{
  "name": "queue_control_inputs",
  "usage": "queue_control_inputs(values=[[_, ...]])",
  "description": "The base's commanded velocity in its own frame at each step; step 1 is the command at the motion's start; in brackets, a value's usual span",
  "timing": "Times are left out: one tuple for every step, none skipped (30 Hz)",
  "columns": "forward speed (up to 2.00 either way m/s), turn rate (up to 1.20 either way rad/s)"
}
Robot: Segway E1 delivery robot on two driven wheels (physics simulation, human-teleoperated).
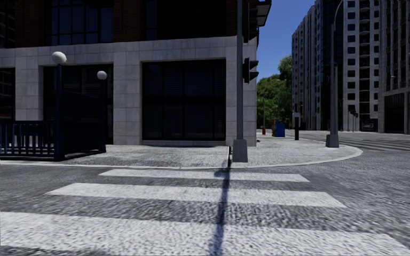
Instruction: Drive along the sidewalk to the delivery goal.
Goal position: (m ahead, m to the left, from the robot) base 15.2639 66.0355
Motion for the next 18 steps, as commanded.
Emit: queue_control_inputs(values=[[2.0, 0.0], [2.0, 0.0], [2.0, 0.0], [2.0, 0.0], [2.0, 0.0], [2.0, 0.04], [2.0, 0.15], [2.0, 0.15], [2.0, 0.2], [2.0, 0.21], [2.0, 0.22], [2.0, 0.22], [2.0, 0.23], [2.0, 0.27], [2.0, 0.28], [2.0, 0.28], [2.0, 0.3], [2.0, 0.34]])
